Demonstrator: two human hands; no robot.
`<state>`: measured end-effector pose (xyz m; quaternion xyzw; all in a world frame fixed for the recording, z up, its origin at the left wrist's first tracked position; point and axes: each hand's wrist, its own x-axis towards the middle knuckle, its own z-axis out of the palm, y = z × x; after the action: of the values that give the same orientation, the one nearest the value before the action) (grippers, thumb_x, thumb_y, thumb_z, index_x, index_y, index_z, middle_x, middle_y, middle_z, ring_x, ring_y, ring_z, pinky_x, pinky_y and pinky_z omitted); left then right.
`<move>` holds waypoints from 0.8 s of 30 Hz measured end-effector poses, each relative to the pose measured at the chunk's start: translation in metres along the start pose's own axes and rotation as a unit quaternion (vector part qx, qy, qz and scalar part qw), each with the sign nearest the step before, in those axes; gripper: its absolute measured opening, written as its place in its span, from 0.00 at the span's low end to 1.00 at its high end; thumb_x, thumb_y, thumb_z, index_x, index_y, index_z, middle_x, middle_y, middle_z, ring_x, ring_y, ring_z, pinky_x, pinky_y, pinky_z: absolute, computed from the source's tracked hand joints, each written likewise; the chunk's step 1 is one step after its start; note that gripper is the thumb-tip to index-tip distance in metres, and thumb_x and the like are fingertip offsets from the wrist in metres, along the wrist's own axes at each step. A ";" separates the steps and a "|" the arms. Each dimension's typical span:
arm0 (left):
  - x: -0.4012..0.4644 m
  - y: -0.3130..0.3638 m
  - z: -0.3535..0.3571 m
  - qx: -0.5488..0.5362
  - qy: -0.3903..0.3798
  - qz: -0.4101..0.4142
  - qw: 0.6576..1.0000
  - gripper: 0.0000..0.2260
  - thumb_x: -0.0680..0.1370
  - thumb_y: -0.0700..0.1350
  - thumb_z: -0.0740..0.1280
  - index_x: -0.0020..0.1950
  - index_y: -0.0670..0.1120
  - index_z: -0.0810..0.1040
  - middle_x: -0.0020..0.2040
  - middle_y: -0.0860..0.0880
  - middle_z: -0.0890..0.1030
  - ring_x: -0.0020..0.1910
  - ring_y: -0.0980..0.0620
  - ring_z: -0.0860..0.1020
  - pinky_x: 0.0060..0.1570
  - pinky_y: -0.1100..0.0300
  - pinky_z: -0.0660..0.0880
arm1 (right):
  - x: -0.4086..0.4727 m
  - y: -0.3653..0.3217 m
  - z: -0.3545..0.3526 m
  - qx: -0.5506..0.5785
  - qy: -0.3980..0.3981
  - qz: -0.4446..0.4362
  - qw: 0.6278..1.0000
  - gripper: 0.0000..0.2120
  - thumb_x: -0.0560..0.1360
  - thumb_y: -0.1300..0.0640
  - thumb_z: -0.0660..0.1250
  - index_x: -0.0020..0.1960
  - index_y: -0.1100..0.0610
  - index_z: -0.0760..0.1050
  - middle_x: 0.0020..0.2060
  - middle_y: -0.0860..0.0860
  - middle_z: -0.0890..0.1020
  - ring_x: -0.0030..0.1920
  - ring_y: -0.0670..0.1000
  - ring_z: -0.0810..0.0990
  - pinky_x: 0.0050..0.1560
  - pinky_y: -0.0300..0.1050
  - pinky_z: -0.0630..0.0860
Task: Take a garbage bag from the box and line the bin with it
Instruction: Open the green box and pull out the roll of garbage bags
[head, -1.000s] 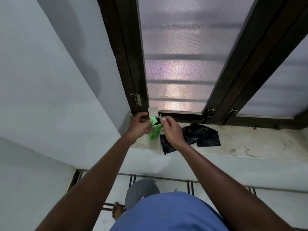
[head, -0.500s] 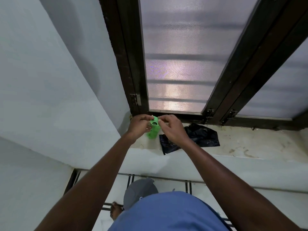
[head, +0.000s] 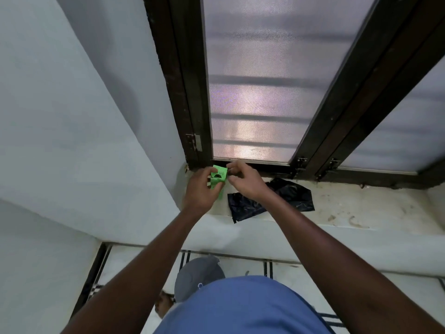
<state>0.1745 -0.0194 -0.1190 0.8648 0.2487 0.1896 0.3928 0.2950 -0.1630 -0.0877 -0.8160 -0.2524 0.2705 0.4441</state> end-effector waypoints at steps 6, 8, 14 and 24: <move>0.003 -0.003 -0.010 -0.138 0.052 -0.158 0.976 0.17 0.79 0.50 0.78 0.66 0.49 0.83 0.56 0.52 0.87 0.50 0.53 0.87 0.54 0.56 0.85 | 0.002 0.011 0.015 -0.113 -0.054 -0.010 0.992 0.36 0.78 0.54 0.79 0.82 0.49 0.70 0.69 0.48 0.83 0.67 0.51 0.83 0.67 0.51 0.82; 0.002 -0.005 -0.010 -0.099 0.032 -0.214 0.971 0.20 0.79 0.53 0.76 0.69 0.48 0.79 0.56 0.49 0.87 0.50 0.49 0.88 0.53 0.51 0.85 | 0.006 0.012 0.020 -0.172 -0.021 -0.025 0.985 0.33 0.77 0.52 0.80 0.79 0.48 0.73 0.66 0.50 0.85 0.65 0.54 0.84 0.65 0.57 0.83; -0.023 -0.015 -0.016 -0.110 -0.158 -0.355 0.915 0.11 0.83 0.45 0.69 0.52 0.36 0.81 0.49 0.37 0.88 0.42 0.34 0.89 0.43 0.48 0.88 | 0.016 0.000 0.044 -0.331 -0.024 -0.069 0.941 0.34 0.79 0.56 0.76 0.82 0.50 0.70 0.69 0.55 0.79 0.71 0.60 0.74 0.68 0.59 0.76; -0.041 -0.015 -0.013 -0.088 -0.220 -0.246 0.940 0.05 0.81 0.42 0.70 0.54 0.44 0.85 0.49 0.44 0.89 0.43 0.44 0.87 0.42 0.57 0.81 | -0.019 0.011 0.049 -0.075 0.105 -0.046 0.991 0.14 0.85 0.60 0.69 0.70 0.56 0.81 0.64 0.52 0.84 0.64 0.50 0.82 0.69 0.56 0.81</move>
<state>0.1310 -0.0271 -0.1282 0.7591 0.3431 -0.0869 0.5464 0.2509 -0.1518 -0.1153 -0.8584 -0.2612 0.1430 0.4177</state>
